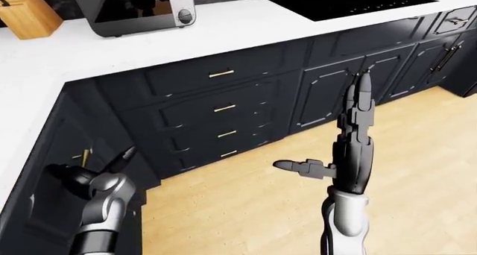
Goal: Close the right drawer.
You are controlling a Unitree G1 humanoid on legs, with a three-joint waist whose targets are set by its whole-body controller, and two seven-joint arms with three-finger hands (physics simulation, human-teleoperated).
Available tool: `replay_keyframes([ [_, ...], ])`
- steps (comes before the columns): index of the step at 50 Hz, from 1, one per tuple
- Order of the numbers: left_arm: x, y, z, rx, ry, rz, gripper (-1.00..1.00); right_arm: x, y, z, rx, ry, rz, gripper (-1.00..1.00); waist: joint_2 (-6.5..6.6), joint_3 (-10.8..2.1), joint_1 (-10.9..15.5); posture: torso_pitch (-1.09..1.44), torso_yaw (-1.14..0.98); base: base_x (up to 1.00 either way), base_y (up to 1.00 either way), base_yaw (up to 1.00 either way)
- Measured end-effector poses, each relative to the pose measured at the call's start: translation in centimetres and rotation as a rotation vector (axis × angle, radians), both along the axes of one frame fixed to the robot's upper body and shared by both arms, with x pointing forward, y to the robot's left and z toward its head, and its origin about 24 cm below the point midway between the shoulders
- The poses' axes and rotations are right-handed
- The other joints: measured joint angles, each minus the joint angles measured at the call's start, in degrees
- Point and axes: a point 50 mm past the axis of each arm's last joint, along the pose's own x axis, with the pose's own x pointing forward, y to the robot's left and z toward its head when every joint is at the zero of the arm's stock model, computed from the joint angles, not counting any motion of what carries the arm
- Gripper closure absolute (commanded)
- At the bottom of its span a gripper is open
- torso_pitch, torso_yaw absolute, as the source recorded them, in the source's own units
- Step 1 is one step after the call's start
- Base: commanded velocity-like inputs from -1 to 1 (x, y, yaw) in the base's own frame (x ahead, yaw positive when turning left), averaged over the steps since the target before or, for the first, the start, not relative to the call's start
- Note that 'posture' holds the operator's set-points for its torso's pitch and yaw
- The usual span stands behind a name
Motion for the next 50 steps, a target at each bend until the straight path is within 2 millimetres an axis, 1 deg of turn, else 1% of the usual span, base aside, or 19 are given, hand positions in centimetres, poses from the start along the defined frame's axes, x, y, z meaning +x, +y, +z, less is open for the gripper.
replay_keyframes([
  [10, -0.2, 1.0, 0.0, -0.004, 0.010, 0.044, -1.00, 0.0, 0.0, 0.0, 0.001, 0.003, -0.004, -1.00, 0.14, 0.20, -0.12, 0.00, 0.00, 0.00, 0.00, 0.00],
  [19, -0.6, 2.8, 0.2, -0.027, 0.005, 0.098, -1.00, -0.1, -0.1, 0.1, 0.001, 0.005, -0.009, -1.00, 0.34, 0.39, -0.38, 0.00, 0.00, 0.00, 0.00, 0.00],
  [34, -0.9, 3.8, 0.1, -0.033, 0.016, 0.162, -1.00, 0.0, 0.0, 0.1, -0.002, 0.006, -0.003, -1.00, 0.65, 0.50, -0.53, 0.00, 0.00, 0.00, 0.00, 0.00],
  [40, -1.2, 4.1, 0.0, -0.041, 0.078, 0.235, -1.00, 0.1, 0.0, -0.3, -0.002, 0.014, -0.005, -1.00, 0.73, 0.49, -0.94, 0.00, 0.00, 0.00, 0.00, 0.00],
  [50, -2.1, 5.0, -0.3, -0.058, 0.179, 0.355, -1.00, 0.1, 0.0, -0.2, -0.002, 0.009, -0.006, -1.00, 0.97, 0.73, -1.42, 0.00, 0.00, 0.00, 0.00, 0.00],
])
